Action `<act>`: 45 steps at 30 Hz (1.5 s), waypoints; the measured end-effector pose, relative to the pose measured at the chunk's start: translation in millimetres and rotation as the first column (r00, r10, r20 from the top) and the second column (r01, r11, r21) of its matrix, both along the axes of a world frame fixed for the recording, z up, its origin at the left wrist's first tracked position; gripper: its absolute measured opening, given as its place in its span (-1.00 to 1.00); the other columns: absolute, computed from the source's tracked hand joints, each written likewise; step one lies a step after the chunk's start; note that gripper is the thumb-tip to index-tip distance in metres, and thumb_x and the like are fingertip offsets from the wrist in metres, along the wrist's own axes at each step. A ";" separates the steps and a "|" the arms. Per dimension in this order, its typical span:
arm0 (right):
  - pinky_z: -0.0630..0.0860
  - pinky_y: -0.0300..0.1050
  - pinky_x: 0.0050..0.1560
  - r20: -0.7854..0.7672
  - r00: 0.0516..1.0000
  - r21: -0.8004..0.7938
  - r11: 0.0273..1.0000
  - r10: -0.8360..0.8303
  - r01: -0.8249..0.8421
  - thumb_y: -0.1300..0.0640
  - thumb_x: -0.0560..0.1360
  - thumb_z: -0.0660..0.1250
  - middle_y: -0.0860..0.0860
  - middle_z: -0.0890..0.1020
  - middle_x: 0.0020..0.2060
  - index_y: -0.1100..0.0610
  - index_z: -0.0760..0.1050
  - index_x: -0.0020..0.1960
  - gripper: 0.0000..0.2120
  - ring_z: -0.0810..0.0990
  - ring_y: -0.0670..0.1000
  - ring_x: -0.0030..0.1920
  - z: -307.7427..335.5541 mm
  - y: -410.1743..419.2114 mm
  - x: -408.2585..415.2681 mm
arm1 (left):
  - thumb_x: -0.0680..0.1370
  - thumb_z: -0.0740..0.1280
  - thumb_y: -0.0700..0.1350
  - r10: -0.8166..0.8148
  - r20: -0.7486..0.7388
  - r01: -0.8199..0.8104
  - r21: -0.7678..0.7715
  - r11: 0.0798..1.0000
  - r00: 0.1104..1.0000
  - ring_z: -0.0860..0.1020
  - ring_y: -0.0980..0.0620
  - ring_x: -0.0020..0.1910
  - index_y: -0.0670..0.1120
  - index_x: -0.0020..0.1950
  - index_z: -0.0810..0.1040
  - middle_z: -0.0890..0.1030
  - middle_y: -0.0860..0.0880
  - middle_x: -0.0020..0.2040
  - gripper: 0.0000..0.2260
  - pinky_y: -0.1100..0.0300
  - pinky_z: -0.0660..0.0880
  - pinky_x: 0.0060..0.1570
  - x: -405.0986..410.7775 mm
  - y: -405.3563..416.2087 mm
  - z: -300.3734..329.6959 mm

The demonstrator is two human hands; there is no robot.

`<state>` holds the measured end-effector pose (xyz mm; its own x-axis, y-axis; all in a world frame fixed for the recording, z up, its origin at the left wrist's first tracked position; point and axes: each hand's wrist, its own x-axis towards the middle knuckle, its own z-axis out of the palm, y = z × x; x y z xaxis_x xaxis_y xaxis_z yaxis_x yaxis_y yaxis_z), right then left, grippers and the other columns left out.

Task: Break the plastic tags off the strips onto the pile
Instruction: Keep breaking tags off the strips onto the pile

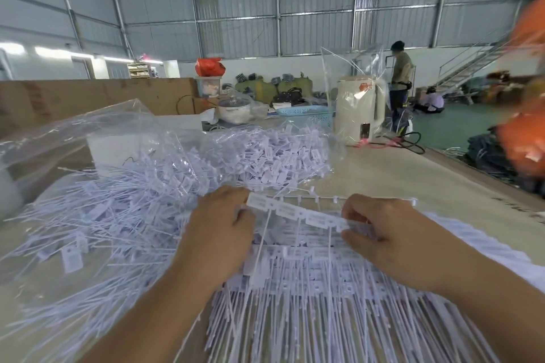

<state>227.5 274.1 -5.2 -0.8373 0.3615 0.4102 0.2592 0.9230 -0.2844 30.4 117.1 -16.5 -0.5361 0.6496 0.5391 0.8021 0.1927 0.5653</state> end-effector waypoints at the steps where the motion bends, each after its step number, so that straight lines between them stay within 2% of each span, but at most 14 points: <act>1: 0.33 -0.21 -0.36 0.023 1.000 -0.004 1.000 0.001 -0.001 -0.06 0.54 0.28 -0.10 0.44 -0.38 -0.04 0.34 -0.16 -0.83 0.41 -0.14 -0.38 1.3 0.1 1.1 | 0.58 0.18 -0.26 -0.074 0.155 0.058 0.105 0.993 0.985 0.51 0.17 -0.37 0.05 -0.11 0.65 0.60 -0.05 -0.23 -0.69 0.32 0.40 -0.40 3.4 -2.0 3.5; 5: 0.26 -0.19 -0.37 0.053 0.998 -0.084 0.996 0.031 -0.026 0.00 0.50 0.30 -0.09 0.37 -0.44 -0.01 0.33 -0.23 -0.80 0.35 -0.11 -0.41 6.3 -0.2 4.9 | 0.63 0.17 -0.21 -0.374 0.407 0.269 0.291 0.918 0.834 0.55 0.09 -0.36 -0.01 -0.15 0.67 0.67 -0.10 -0.25 -0.69 0.36 0.42 -0.37 11.1 -2.5 11.7; 7: 0.26 -0.15 -0.36 0.070 0.997 -0.115 0.993 0.042 -0.034 0.03 0.48 0.32 -0.11 0.36 -0.46 0.00 0.32 -0.26 -0.79 0.31 -0.10 -0.43 7.3 -0.8 5.8 | 0.60 0.26 0.01 -0.461 0.518 0.318 0.344 0.883 0.720 0.52 0.06 -0.42 -0.07 -0.10 0.66 0.67 -0.15 -0.27 -0.76 0.26 0.38 -0.45 15.2 -0.8 15.5; 8: 0.26 -0.14 -0.36 0.079 0.996 -0.132 0.991 0.047 -0.037 0.04 0.47 0.32 -0.12 0.38 -0.45 0.00 0.31 -0.27 -0.78 0.29 -0.10 -0.44 7.6 -1.1 6.1 | 0.52 0.29 0.16 -0.490 0.572 0.329 0.368 0.870 0.658 0.51 0.05 -0.45 -0.08 -0.08 0.65 0.67 -0.17 -0.28 -0.67 0.25 0.36 -0.49 17.0 -1.4 17.3; 10: 0.26 -0.14 -0.36 0.099 0.993 -0.166 0.985 0.062 -0.045 0.04 0.46 0.32 -0.15 0.41 -0.43 -0.02 0.31 -0.27 -0.79 0.28 -0.10 -0.45 7.7 -2.7 6.5 | 0.47 0.30 0.25 -0.501 0.633 0.345 0.364 0.865 0.590 0.48 0.03 -0.49 -0.04 -0.08 0.67 0.66 -0.18 -0.31 -0.63 0.27 0.33 -0.55 21.0 -3.6 18.9; 13: 0.26 -0.15 -0.36 0.110 0.987 -0.229 0.969 0.117 -0.090 0.06 0.48 0.32 -0.13 0.40 -0.43 -0.04 0.36 -0.23 -0.83 0.28 -0.12 -0.45 6.6 -7.2 5.7 | 0.58 0.30 -0.08 -0.438 0.571 0.387 0.216 0.896 0.694 0.47 0.06 -0.53 0.00 -0.14 0.67 0.65 -0.10 -0.36 -0.83 0.28 0.33 -0.55 27.4 -4.8 18.2; 16: 0.34 -0.03 -0.32 0.088 0.970 -0.275 0.941 0.227 -0.195 0.07 0.51 0.27 -0.09 0.43 -0.37 -0.03 0.43 -0.15 -0.93 0.34 -0.10 -0.40 4.3 -17.7 0.1 | 0.58 0.30 -0.21 -0.457 0.575 0.437 0.183 0.880 0.679 0.48 0.07 -0.51 -0.02 -0.19 0.65 0.62 -0.07 -0.39 -0.80 0.27 0.34 -0.51 36.4 -1.7 12.4; 21: 0.36 0.14 -0.30 -0.008 0.941 -0.349 0.881 0.340 -0.321 0.11 0.62 0.15 0.13 0.50 -0.32 0.11 0.47 0.03 -0.86 0.35 0.08 -0.40 -0.9 -31.2 -9.1 | 0.45 0.39 -0.04 -0.520 0.526 0.474 0.233 0.849 0.673 0.55 0.07 -0.44 0.07 -0.17 0.69 0.65 -0.06 -0.37 -0.92 0.28 0.42 -0.44 43.1 -2.1 11.2; 25: 0.26 -0.04 -0.39 -0.047 0.940 -0.378 0.865 0.337 -0.329 0.15 0.62 0.19 -0.04 0.35 -0.46 -0.01 0.48 -0.09 -0.84 0.28 -0.06 -0.46 -0.1 -28.3 -6.7 | 0.39 0.50 0.17 -0.490 0.497 0.512 0.103 0.853 0.716 0.53 0.09 -0.41 0.15 -0.07 0.70 0.70 -0.05 -0.28 -0.82 0.28 0.40 -0.45 31.6 -8.8 17.9; 30: 0.26 -0.06 -0.41 0.026 0.951 -0.317 0.905 0.307 -0.283 0.14 0.58 0.20 -0.11 0.39 -0.50 -0.01 0.47 -0.14 -0.85 0.29 -0.11 -0.51 1.3 -32.6 -6.1 | 0.33 0.51 0.19 -0.408 0.697 0.526 0.053 0.849 0.590 0.39 0.08 -0.57 -0.03 0.01 0.66 0.65 -0.14 -0.30 -0.61 0.34 0.25 -0.57 24.1 -9.1 19.3; 33: 0.30 0.05 -0.39 0.077 0.963 -0.258 0.938 0.258 -0.230 0.12 0.56 0.18 0.00 0.39 -0.45 0.11 0.36 -0.21 -0.82 0.30 -0.05 -0.47 -1.1 -33.4 -7.2 | 0.39 0.44 0.17 -0.347 0.711 0.497 -0.005 0.868 0.612 0.31 0.08 -0.61 -0.16 -0.05 0.63 0.62 -0.18 -0.38 -0.60 0.34 0.18 -0.56 26.9 -5.5 14.1; 36: 0.28 0.03 -0.39 0.069 0.965 -0.276 0.934 0.254 -0.226 0.15 0.55 0.15 -0.01 0.35 -0.45 0.14 0.35 -0.20 -0.84 0.27 -0.05 -0.47 -2.5 -34.3 -7.5 | 0.49 0.33 0.08 -0.335 0.655 0.466 -0.030 0.884 0.677 0.33 0.08 -0.61 -0.02 -0.14 0.65 0.60 -0.13 -0.42 -0.79 0.33 0.22 -0.55 33.1 -4.1 14.2; 40: 0.32 0.07 -0.37 0.053 0.962 -0.313 0.919 0.269 -0.240 0.17 0.55 0.15 -0.04 0.35 -0.47 0.15 0.42 -0.14 -0.87 0.30 -0.04 -0.46 -3.3 -33.2 -7.3 | 0.60 0.25 0.04 -0.309 0.541 0.433 -0.115 0.894 0.782 0.41 0.10 -0.56 0.06 -0.23 0.61 0.64 -0.11 -0.37 -0.75 0.31 0.32 -0.48 37.4 -1.9 7.8; 45: 0.36 -0.06 -0.33 0.066 0.966 -0.293 0.930 0.251 -0.222 -0.07 0.60 0.22 -0.05 0.44 -0.40 0.07 0.50 -0.05 -0.78 0.37 -0.11 -0.44 -1.9 -31.1 -9.4 | 0.49 0.25 0.16 -0.341 0.498 0.421 -0.054 0.905 0.797 0.42 0.08 -0.55 0.04 -0.22 0.61 0.62 -0.13 -0.38 -0.74 0.30 0.33 -0.46 39.8 1.4 2.6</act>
<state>218.1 243.1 -7.1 -0.9442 0.2357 0.2300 0.0838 0.8473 -0.5245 70.2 118.5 -13.9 -0.3872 0.9073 0.1641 0.4758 0.0442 0.8784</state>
